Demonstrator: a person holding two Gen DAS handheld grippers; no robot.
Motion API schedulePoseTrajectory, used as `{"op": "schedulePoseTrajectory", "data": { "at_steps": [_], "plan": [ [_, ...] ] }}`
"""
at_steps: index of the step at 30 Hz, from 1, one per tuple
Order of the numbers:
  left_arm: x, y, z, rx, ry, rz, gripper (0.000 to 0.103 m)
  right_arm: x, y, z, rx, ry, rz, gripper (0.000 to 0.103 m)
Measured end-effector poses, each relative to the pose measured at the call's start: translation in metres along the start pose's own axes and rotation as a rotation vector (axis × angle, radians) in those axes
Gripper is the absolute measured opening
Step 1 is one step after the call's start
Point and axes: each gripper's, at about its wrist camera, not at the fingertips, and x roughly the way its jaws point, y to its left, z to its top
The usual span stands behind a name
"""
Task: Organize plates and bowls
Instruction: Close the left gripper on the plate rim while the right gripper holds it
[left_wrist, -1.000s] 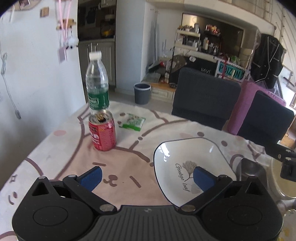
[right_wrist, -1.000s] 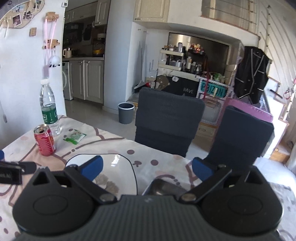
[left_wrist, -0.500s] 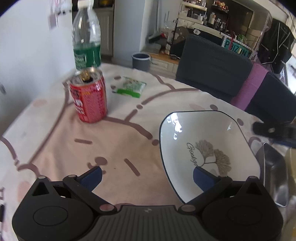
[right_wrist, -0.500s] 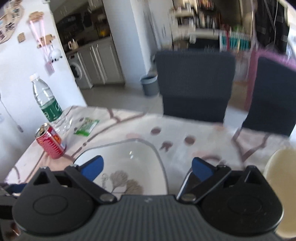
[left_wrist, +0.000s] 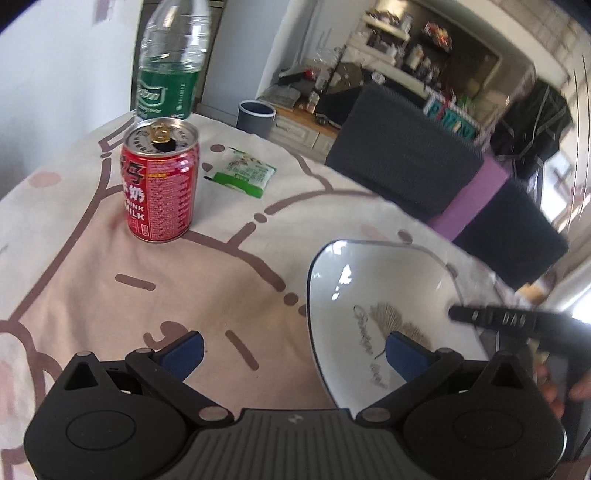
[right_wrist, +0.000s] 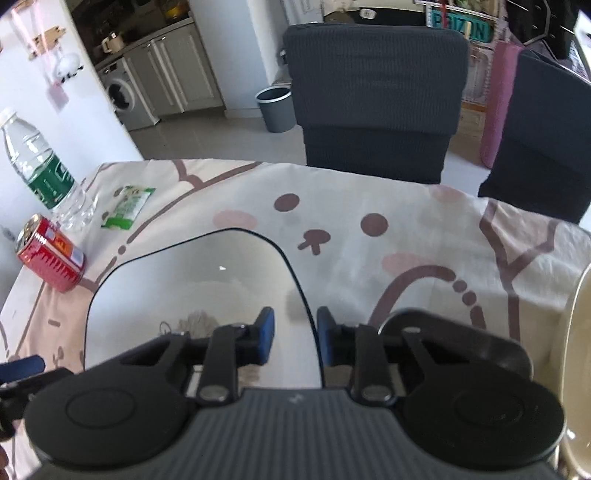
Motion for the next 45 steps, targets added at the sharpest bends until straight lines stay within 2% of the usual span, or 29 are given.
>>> {"op": "schedulePoseTrajectory", "data": {
  "at_steps": [4, 7, 9, 11, 15, 18, 21, 22, 24, 26, 30, 32, 39, 42, 44, 45],
  "plan": [
    [-0.005, 0.011, 0.005, -0.038, -0.024, -0.084, 0.103, -0.002, 0.008, -0.006, -0.031, 0.022, 0.000, 0.032],
    [-0.009, 0.020, 0.009, -0.056, -0.040, -0.138, 0.103, -0.003, 0.019, -0.009, -0.048, 0.046, 0.049, 0.032],
    [-0.011, 0.024, 0.011, -0.049, -0.052, -0.130, 0.103, -0.003, 0.029, -0.013, -0.067, 0.062, 0.088, 0.032],
    [-0.013, 0.028, 0.012, -0.018, -0.068, -0.089, 0.103, -0.004, 0.039, -0.018, -0.089, 0.072, 0.126, 0.032],
    [-0.016, 0.035, 0.014, 0.070, -0.086, -0.048, 0.103, -0.004, 0.041, -0.029, -0.075, 0.051, 0.201, 0.032],
    [-0.015, 0.040, 0.018, 0.096, -0.059, -0.040, 0.103, -0.001, 0.038, -0.032, -0.047, 0.039, 0.214, 0.032],
    [-0.011, 0.044, 0.021, 0.121, -0.023, -0.021, 0.103, 0.001, 0.042, -0.038, -0.051, 0.048, 0.185, 0.032],
    [-0.010, 0.045, 0.021, 0.114, -0.005, -0.008, 0.103, 0.001, 0.043, -0.039, -0.064, 0.046, 0.174, 0.032],
    [-0.006, 0.050, 0.020, 0.093, 0.030, -0.029, 0.101, 0.004, 0.046, -0.042, -0.074, 0.049, 0.173, 0.033],
    [-0.004, 0.054, 0.018, 0.072, 0.041, -0.031, 0.091, 0.006, 0.045, -0.045, -0.066, 0.049, 0.173, 0.034],
    [0.002, 0.067, 0.018, -0.035, 0.070, -0.062, 0.076, 0.013, 0.048, -0.048, -0.061, 0.068, 0.130, 0.033],
    [0.004, 0.072, 0.018, -0.062, 0.077, -0.076, 0.065, 0.014, 0.050, -0.052, -0.073, 0.053, 0.133, 0.032],
    [0.013, 0.072, 0.016, -0.068, 0.106, -0.099, 0.046, 0.015, 0.042, -0.050, -0.038, 0.048, 0.165, 0.027],
    [0.016, 0.070, 0.015, -0.064, 0.116, -0.095, 0.030, 0.017, 0.041, -0.047, -0.018, 0.060, 0.169, 0.026],
    [0.019, 0.069, 0.014, -0.066, 0.129, -0.093, 0.014, 0.018, 0.040, -0.045, -0.017, 0.063, 0.170, 0.025],
    [0.020, 0.069, 0.014, -0.068, 0.135, -0.090, 0.014, 0.018, 0.041, -0.045, -0.030, 0.060, 0.169, 0.024]
  ]
}}
